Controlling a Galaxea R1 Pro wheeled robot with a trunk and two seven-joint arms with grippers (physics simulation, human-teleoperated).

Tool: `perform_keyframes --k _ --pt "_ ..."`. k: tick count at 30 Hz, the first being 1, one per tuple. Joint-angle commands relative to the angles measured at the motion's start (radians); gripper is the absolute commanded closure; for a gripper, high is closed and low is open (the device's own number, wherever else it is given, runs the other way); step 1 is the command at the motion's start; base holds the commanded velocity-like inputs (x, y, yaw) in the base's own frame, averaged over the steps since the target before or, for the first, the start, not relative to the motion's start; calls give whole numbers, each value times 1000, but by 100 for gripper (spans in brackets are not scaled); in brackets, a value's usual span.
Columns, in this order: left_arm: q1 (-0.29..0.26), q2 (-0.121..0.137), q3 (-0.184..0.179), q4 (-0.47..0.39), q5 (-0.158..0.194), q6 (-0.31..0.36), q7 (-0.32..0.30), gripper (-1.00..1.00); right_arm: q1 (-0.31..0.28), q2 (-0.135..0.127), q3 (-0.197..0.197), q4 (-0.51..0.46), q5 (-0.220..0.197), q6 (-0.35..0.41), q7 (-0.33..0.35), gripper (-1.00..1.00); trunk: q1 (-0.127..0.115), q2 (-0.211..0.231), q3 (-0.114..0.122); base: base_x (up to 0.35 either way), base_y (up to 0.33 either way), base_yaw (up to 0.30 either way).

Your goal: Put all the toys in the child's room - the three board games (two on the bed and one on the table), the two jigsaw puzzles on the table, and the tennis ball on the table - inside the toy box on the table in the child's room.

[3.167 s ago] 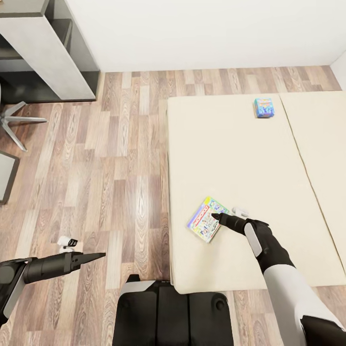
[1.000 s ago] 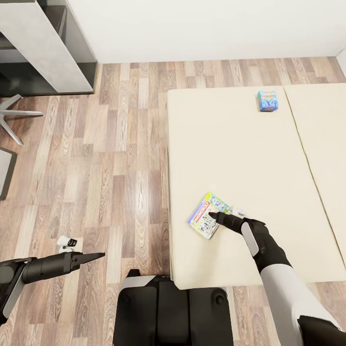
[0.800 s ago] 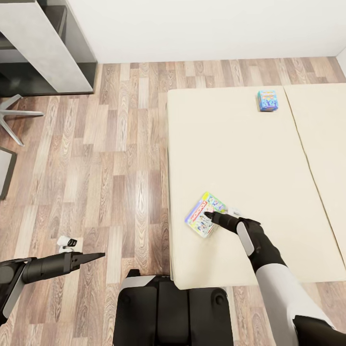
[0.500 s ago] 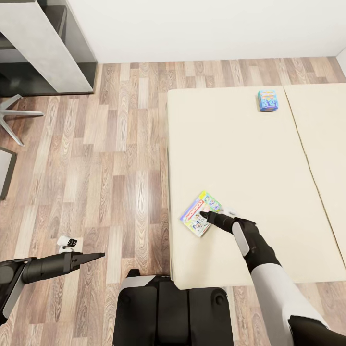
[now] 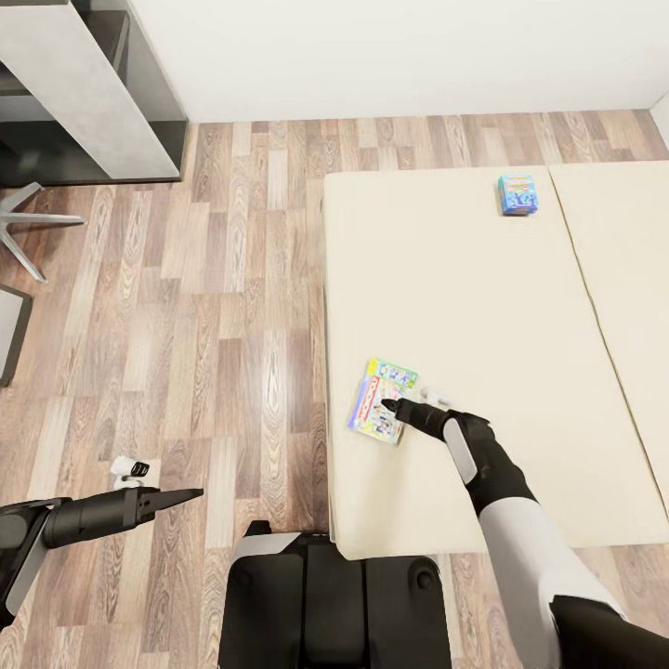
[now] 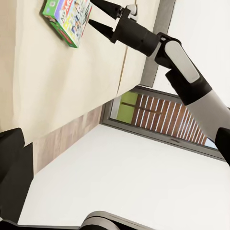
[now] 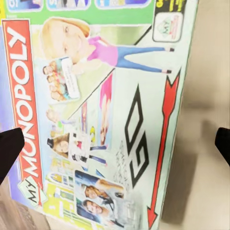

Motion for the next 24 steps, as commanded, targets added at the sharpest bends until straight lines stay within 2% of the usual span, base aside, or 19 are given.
perform_keyframes --k 1,6,11,18,24 --pt "0 0 0 0 0 11 -4 -100 -1 4 -5 -1 -1 0 4 -100 1 -2 -1 0 0 0" --pt "0 0 0 0 0 11 -4 -100 -3 28 14 0 0 -19 3 -100 1 -2 -1 0 0 0" --pt "0 0 0 0 0 11 -4 -100 -6 35 49 1 -1 -24 0 -100 1 -2 -1 0 0 0" --pt "0 0 0 0 0 11 -4 -100 -13 53 61 1 -1 -25 0 -100 1 -2 -1 0 0 0" --pt "0 -1 -1 0 0 11 -4 -100 -15 56 94 1 1 -25 0 -100 1 -2 -1 0 0 0"
